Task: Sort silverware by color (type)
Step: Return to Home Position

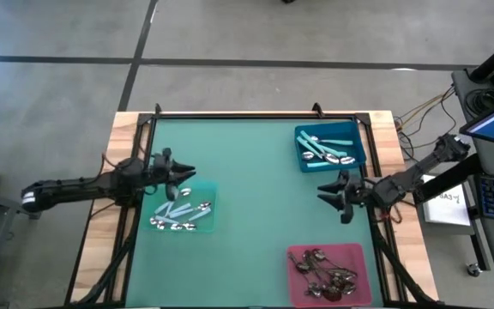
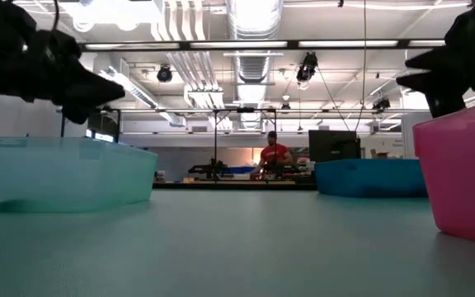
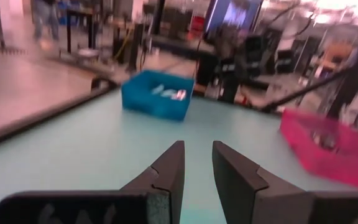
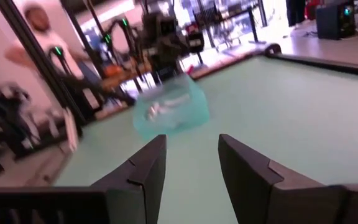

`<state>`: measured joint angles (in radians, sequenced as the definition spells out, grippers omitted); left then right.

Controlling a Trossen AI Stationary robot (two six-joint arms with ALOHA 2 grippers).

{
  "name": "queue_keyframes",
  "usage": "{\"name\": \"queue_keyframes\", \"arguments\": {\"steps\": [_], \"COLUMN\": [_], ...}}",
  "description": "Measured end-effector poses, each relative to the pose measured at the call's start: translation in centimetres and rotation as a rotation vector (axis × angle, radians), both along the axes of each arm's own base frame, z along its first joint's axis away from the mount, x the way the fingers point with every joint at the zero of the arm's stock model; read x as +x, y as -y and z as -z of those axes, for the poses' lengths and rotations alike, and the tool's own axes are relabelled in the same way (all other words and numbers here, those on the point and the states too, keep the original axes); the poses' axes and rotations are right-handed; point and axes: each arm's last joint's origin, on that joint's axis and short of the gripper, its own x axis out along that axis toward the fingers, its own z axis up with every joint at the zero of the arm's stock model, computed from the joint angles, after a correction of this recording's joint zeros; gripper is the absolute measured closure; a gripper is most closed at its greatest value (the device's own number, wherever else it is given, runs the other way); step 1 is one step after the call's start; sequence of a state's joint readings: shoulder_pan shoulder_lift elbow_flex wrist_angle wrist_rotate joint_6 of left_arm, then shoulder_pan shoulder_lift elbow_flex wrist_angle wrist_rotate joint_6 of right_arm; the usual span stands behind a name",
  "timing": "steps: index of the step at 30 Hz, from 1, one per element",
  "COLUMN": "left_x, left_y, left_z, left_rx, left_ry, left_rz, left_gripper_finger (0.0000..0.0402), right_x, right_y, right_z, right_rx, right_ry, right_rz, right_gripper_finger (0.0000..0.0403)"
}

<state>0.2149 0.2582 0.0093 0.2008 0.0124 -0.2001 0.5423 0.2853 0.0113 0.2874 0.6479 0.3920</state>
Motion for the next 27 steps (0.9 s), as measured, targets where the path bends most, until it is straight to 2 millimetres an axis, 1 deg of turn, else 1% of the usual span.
{"name": "queue_keyframes", "arguments": {"steps": [9, 14, 19, 27], "left_x": [-1.5, -2.0, -2.2, -2.9], "left_y": [-0.1, -0.4, -0.9, -2.4], "left_z": [-1.8, -2.3, -2.4, -2.4], "left_rx": [0.049, 0.070, 0.079, 0.102], "left_ry": [0.203, 0.267, 0.268, 0.261], "left_rz": [-0.046, -0.085, -0.141, -0.316], "left_gripper_finger": [0.0335, 0.0335, 0.0335, 0.0335], "right_x": [-1.1, -1.7, -1.6, -1.4], "right_y": [0.7, 1.4, 2.5, 4.8], "right_z": [-1.5, -2.1, -2.4, -2.2], "right_rx": [0.093, 0.133, 0.134, 0.091], "right_ry": [0.154, 0.230, 0.266, 0.267], "right_rz": [0.003, 0.040, 0.149, 0.408], "right_gripper_finger": [0.0269, 0.0266, 0.0271, 0.0264]}}
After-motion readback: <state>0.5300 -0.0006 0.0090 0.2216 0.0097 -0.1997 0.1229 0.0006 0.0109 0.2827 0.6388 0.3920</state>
